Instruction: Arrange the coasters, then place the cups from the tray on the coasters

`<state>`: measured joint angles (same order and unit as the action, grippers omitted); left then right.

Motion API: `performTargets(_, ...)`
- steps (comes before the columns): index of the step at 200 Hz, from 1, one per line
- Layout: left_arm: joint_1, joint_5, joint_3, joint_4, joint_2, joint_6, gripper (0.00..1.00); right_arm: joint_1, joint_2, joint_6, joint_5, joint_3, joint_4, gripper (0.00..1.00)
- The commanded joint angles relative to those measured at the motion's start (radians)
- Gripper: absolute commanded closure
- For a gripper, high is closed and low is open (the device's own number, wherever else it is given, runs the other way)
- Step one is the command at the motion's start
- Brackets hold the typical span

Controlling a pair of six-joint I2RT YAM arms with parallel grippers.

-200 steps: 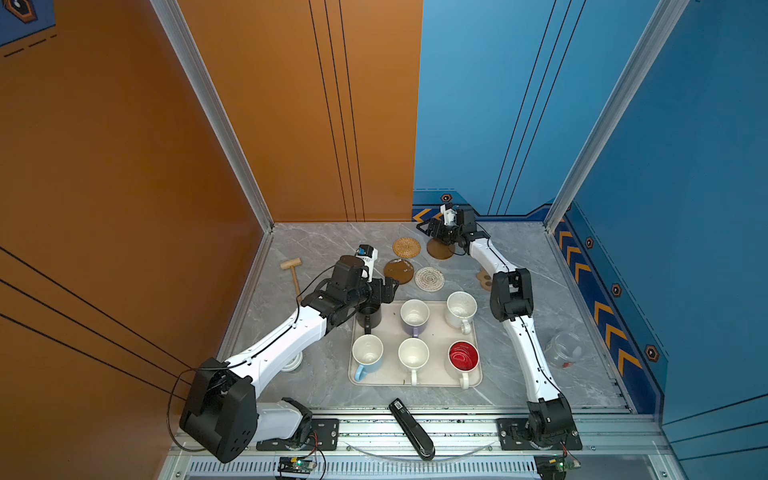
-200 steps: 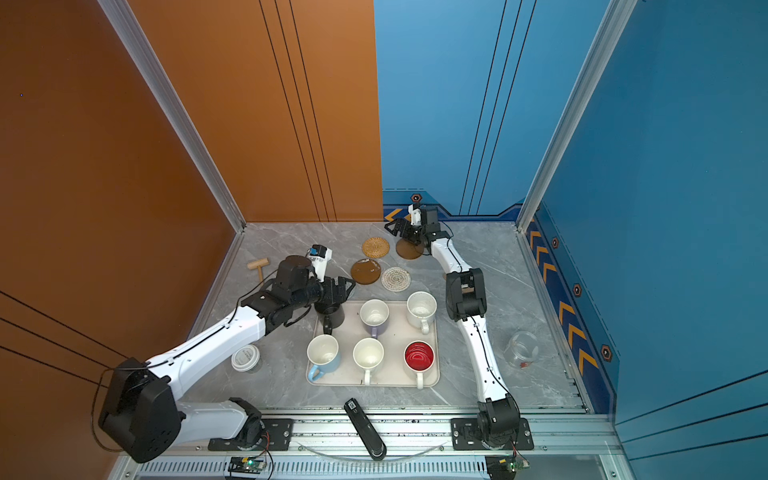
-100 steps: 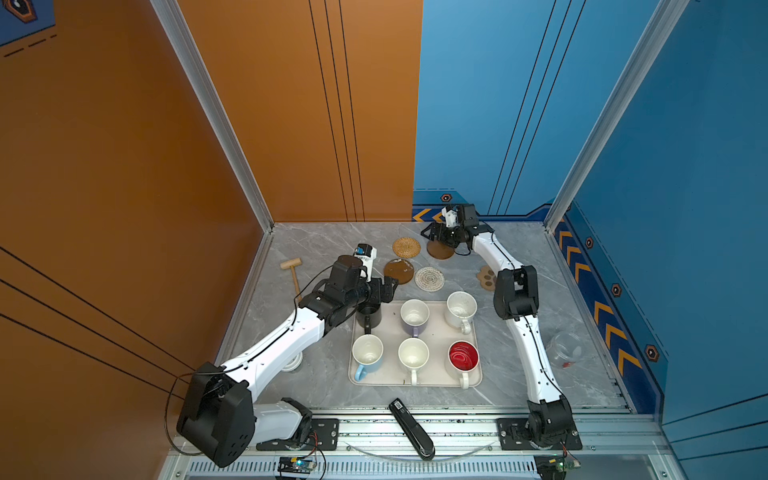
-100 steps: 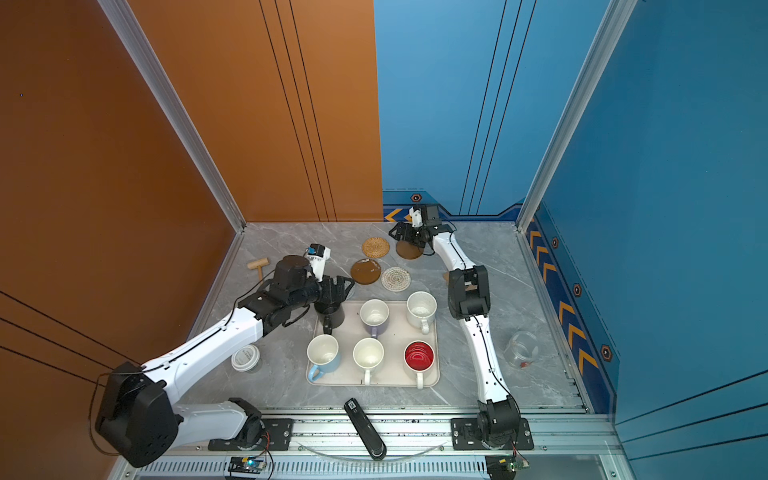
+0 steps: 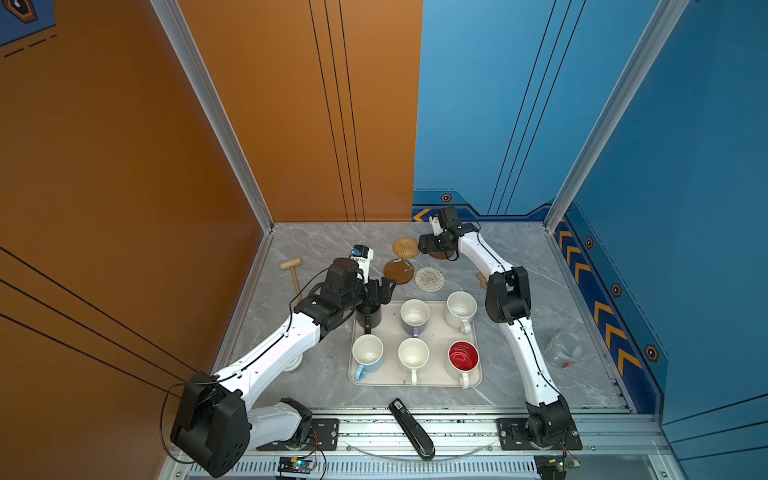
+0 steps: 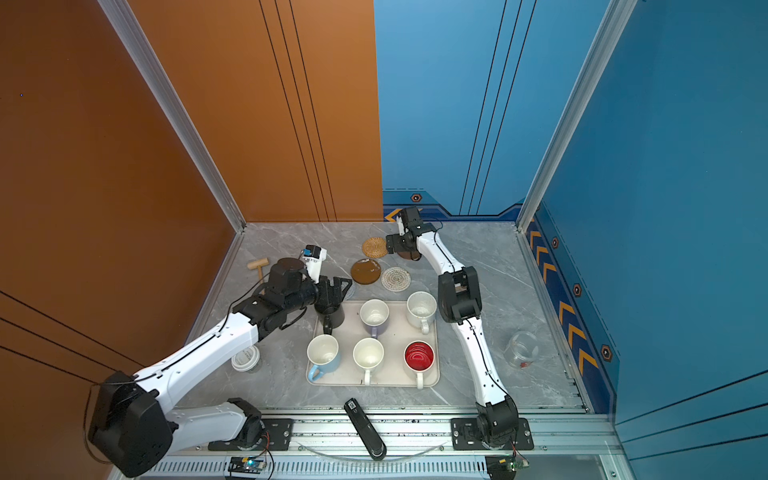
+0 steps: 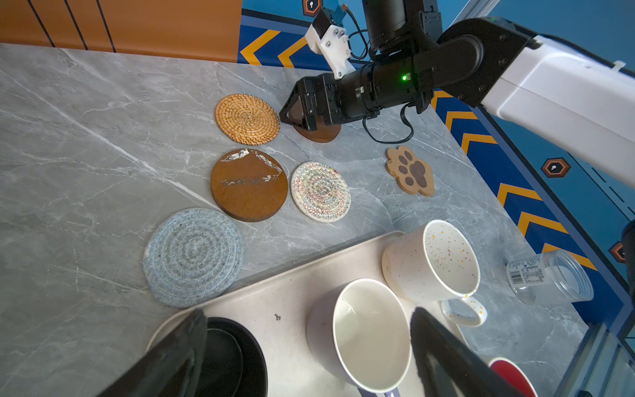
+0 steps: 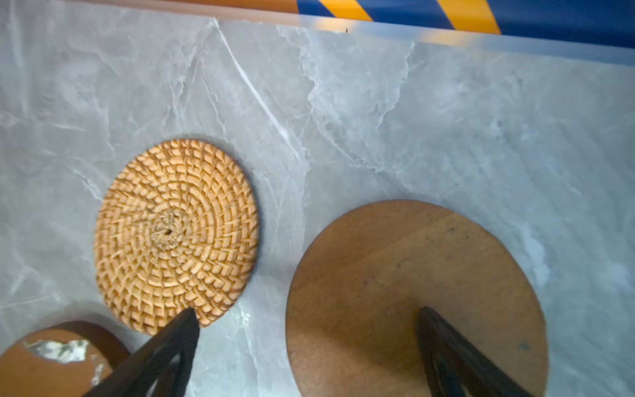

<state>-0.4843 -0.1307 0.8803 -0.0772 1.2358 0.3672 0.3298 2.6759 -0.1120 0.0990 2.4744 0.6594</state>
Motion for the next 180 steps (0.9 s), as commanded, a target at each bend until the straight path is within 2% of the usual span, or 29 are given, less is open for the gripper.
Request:
performTargets(1, 0.009, 0.008, -0.020, 0.010, -0.025, 0.001, 0.07, 0.000, -0.002, 0.049, -0.144, -0.029, 0.152, 0.03)
performTargets(51, 0.010, 0.007, -0.024, 0.018, -0.022, 0.004, 0.07, 0.003, 0.008, 0.080, -0.212, 0.002, 0.152, 0.00)
performTargets(180, 0.013, 0.004, -0.018, 0.020, -0.010, 0.005, 0.07, -0.057, 0.042, -0.002, -0.135, 0.023, 0.176, 0.00)
